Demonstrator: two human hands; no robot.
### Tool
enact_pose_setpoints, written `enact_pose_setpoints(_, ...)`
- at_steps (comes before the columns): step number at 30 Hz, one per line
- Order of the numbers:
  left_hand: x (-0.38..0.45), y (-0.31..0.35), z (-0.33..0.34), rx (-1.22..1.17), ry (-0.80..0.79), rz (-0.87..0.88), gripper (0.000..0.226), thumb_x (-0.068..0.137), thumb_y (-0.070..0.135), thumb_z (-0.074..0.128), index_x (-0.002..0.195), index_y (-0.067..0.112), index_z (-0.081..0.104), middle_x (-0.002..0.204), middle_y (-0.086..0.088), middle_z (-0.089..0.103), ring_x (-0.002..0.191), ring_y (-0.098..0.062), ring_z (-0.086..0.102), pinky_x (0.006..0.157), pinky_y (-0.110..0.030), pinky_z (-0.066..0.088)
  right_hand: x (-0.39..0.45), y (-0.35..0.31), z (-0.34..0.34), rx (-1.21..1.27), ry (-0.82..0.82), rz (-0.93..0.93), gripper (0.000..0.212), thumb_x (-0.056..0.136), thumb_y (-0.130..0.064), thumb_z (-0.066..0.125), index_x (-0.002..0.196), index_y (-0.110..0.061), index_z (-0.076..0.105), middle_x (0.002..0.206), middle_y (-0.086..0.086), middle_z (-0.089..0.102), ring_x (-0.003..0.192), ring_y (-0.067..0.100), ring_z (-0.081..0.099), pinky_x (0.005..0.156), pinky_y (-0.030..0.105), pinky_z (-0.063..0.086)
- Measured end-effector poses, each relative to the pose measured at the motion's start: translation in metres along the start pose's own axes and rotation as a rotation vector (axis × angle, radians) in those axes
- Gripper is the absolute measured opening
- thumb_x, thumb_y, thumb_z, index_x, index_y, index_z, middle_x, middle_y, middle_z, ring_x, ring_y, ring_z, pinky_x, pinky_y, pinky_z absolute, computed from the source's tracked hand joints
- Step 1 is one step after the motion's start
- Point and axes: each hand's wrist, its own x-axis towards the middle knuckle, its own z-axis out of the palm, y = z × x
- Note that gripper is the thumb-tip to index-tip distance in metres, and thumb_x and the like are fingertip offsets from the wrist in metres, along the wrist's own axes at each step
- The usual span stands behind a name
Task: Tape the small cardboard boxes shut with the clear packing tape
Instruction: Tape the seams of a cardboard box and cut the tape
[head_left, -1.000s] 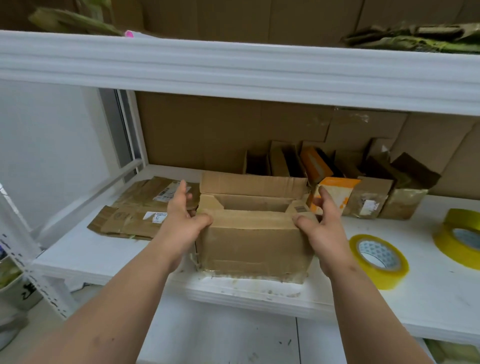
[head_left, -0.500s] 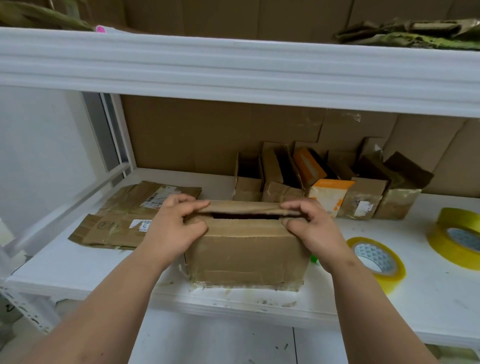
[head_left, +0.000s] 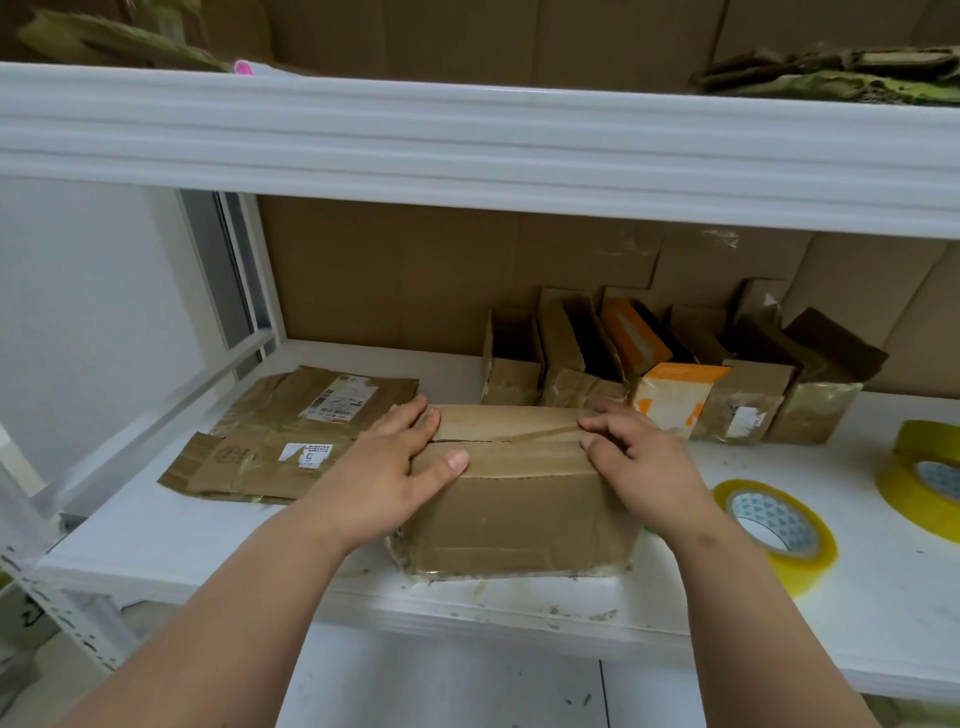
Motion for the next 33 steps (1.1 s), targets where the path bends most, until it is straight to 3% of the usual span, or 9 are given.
enact_pose_setpoints(4, 0.002, -0.002, -0.002, 0.320, -0.015, -0.020, 0.083, 0.081, 0.077, 0.010, 0.155, 0.040, 0.015, 0.164, 0.018, 0.000, 0.151, -0.012, -0.011, 0.122, -0.047, -0.005, 0.001, -0.003, 0.001, -0.201, -0.027, 0.023, 0.031, 0.098, -0.043, 0.048, 0.126, -0.042, 0.060, 0.153, -0.019, 0.039, 0.140, 0.016, 0.036, 0.116, 0.047, 0.027)
enact_pose_setpoints(7, 0.000, -0.001, 0.006, 0.492, 0.055, 0.029, 0.062, 0.097, 0.066, 0.006, 0.154, 0.044, 0.019, 0.164, 0.016, 0.008, 0.152, -0.016, -0.009, 0.120, -0.048, -0.010, -0.001, -0.006, 0.008, -0.219, -0.003, 0.027, 0.030, 0.095, -0.045, 0.051, 0.123, -0.041, 0.063, 0.151, -0.019, 0.040, 0.139, 0.017, 0.037, 0.116, 0.047, 0.026)
enact_pose_setpoints(12, -0.002, -0.013, 0.020, 0.232, -0.004, 0.029, 0.066, 0.098, 0.060, 0.028, 0.157, 0.029, 0.020, 0.165, 0.010, 0.010, 0.152, -0.013, -0.001, 0.122, -0.034, 0.002, -0.004, -0.007, 0.023, -0.138, 0.033, 0.005, 0.035, 0.096, -0.042, 0.054, 0.129, -0.032, 0.063, 0.152, -0.014, 0.040, 0.138, 0.014, 0.038, 0.117, 0.040, 0.030)
enact_pose_setpoints(15, -0.004, -0.018, 0.029, 0.262, -0.029, 0.056, 0.070, 0.098, 0.059, 0.035, 0.158, 0.029, 0.013, 0.165, 0.010, 0.003, 0.151, -0.011, -0.008, 0.119, -0.027, -0.002, -0.009, 0.001, 0.030, -0.102, -0.017, 0.045, 0.036, 0.100, -0.037, 0.050, 0.134, -0.026, 0.057, 0.157, -0.009, 0.032, 0.142, 0.014, 0.032, 0.112, 0.026, 0.025)
enact_pose_setpoints(20, 0.001, -0.008, 0.043, 0.248, 0.035, 0.077, 0.069, 0.099, 0.057, 0.035, 0.158, 0.025, 0.015, 0.165, 0.009, 0.005, 0.151, -0.012, -0.008, 0.120, -0.028, 0.000, -0.024, 0.020, 0.027, 0.015, -0.058, 0.093, 0.040, 0.101, -0.036, 0.050, 0.139, -0.027, 0.053, 0.160, -0.014, 0.026, 0.145, 0.006, 0.025, 0.108, 0.017, 0.016)
enact_pose_setpoints(27, 0.000, 0.002, 0.044, 0.233, 0.100, 0.071, 0.067, 0.101, 0.051, 0.040, 0.157, 0.021, 0.021, 0.165, 0.007, 0.012, 0.151, -0.013, -0.003, 0.110, -0.016, -0.007, -0.006, 0.018, 0.015, -0.020, -0.055, 0.130, 0.039, 0.095, -0.037, 0.061, 0.133, -0.025, 0.061, 0.154, -0.012, 0.040, 0.141, 0.011, 0.036, 0.112, 0.023, 0.025)
enact_pose_setpoints(33, 0.008, -0.004, 0.042, 0.221, 0.083, 0.034, 0.066, 0.099, 0.055, 0.039, 0.156, 0.024, 0.025, 0.164, 0.008, 0.017, 0.151, -0.010, 0.003, 0.111, -0.017, -0.004, 0.006, 0.018, 0.018, 0.047, -0.062, 0.174, 0.040, 0.091, -0.040, 0.065, 0.127, -0.023, 0.064, 0.149, -0.011, 0.047, 0.133, 0.014, 0.045, 0.101, 0.021, 0.032)
